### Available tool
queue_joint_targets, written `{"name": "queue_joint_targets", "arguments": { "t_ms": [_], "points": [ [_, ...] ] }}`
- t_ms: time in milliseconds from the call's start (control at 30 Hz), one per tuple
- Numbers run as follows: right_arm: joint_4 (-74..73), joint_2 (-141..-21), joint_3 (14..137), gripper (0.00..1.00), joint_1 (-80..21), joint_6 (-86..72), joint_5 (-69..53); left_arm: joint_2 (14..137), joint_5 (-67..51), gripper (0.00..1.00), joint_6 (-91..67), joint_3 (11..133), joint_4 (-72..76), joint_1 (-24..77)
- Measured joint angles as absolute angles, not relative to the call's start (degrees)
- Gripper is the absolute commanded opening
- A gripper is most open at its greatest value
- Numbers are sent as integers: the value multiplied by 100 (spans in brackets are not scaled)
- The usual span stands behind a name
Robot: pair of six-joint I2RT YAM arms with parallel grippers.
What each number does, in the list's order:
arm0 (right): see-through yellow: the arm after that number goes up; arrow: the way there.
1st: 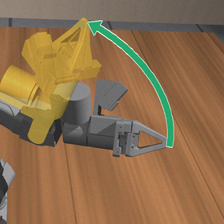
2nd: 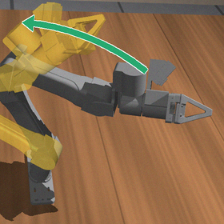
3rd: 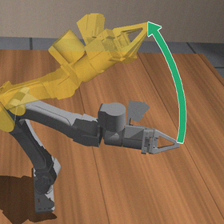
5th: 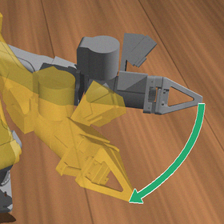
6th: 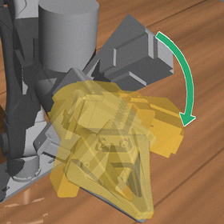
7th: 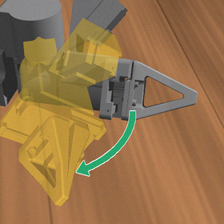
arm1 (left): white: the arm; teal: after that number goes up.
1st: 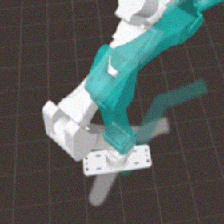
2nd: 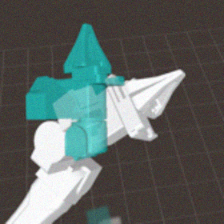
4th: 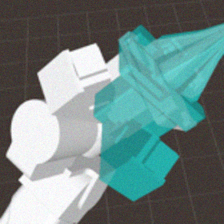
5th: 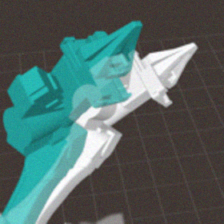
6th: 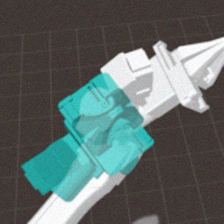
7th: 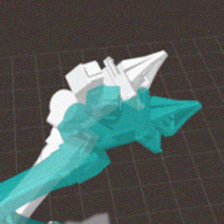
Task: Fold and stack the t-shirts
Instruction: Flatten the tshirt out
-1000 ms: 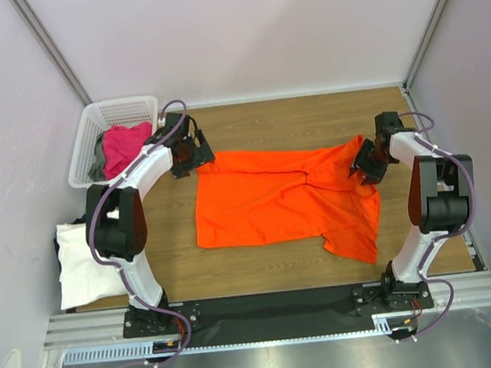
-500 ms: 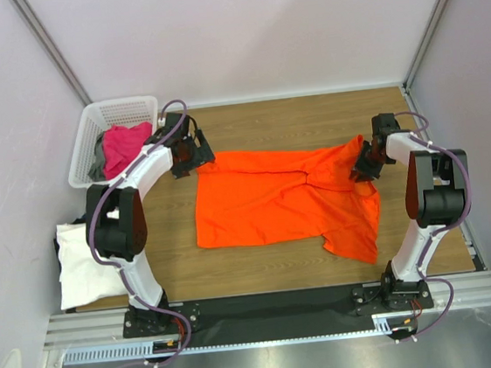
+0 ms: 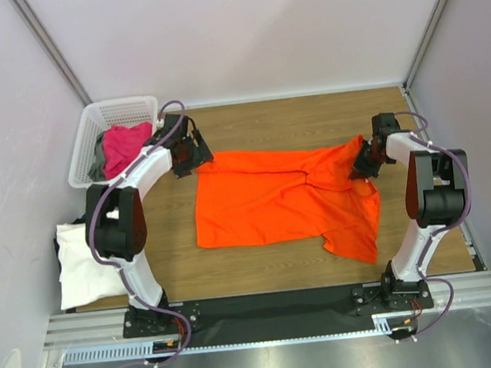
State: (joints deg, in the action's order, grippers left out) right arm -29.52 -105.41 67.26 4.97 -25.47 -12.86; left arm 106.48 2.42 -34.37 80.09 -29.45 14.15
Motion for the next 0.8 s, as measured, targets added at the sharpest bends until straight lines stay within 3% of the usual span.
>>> {"name": "queue_joint_targets", "arguments": {
  "t_ms": [667,800],
  "points": [
    [-2965,-10468,6733,0,495,-2547,-1361,11275,405,77,-3656,7848,-2067,1280],
    [-2971,-10468,6733,0,495,-2547,-1361,11345,434,72,-3647,7848,-1905,1267]
  ]
}}
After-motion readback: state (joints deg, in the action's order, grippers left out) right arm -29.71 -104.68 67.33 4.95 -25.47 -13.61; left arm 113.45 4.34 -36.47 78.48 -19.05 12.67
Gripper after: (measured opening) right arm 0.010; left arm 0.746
